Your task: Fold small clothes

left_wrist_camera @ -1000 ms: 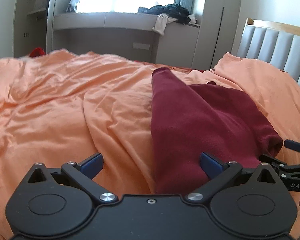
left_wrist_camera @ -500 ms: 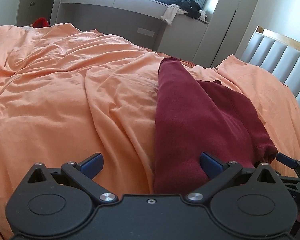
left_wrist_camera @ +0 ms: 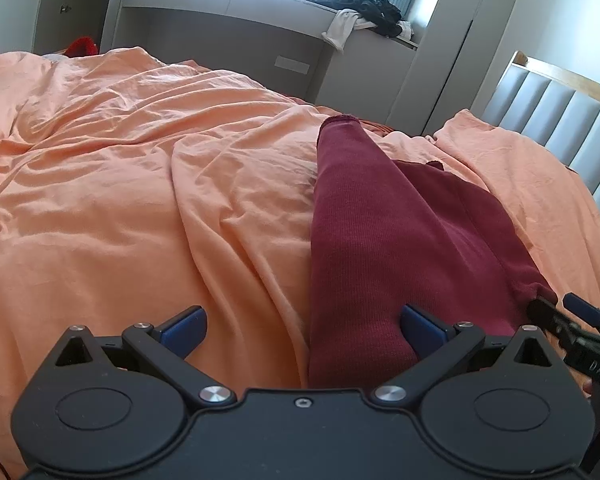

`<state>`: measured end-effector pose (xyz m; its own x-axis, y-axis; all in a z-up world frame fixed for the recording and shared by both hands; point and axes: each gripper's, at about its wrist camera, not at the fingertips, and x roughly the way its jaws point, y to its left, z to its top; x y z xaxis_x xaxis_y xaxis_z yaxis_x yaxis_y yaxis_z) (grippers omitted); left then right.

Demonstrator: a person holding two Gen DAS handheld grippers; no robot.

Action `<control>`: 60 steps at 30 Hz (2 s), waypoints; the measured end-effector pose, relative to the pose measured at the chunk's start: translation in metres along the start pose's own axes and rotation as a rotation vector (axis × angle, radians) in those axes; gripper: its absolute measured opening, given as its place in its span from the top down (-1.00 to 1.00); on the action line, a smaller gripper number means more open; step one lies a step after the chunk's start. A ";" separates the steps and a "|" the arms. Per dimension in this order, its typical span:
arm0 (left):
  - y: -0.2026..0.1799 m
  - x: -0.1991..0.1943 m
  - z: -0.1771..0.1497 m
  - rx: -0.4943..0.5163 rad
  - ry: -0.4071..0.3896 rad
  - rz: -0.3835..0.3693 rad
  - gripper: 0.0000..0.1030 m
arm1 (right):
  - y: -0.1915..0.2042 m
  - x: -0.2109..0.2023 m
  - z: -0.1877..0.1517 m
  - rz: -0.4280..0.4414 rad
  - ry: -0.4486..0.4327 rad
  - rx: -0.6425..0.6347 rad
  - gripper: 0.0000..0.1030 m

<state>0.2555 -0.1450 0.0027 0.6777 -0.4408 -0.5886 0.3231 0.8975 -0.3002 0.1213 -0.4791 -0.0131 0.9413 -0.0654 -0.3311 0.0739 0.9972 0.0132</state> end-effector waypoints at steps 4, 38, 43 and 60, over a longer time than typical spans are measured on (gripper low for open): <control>0.001 0.001 -0.001 0.002 0.003 -0.005 -0.99 | -0.010 0.000 0.003 0.021 -0.034 0.111 -0.99; 0.000 0.000 -0.005 -0.008 -0.004 0.007 -0.99 | 0.043 0.015 -0.006 -0.121 -0.081 -0.228 0.61; 0.000 0.000 -0.005 -0.008 -0.005 0.008 -0.99 | 0.045 0.012 -0.007 -0.128 -0.082 -0.235 0.61; 0.000 0.000 -0.005 -0.009 -0.005 0.008 -0.99 | 0.039 0.016 -0.004 -0.141 -0.057 -0.192 0.36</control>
<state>0.2524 -0.1450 -0.0012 0.6838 -0.4332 -0.5871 0.3113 0.9010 -0.3022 0.1375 -0.4413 -0.0217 0.9437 -0.2012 -0.2626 0.1473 0.9663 -0.2112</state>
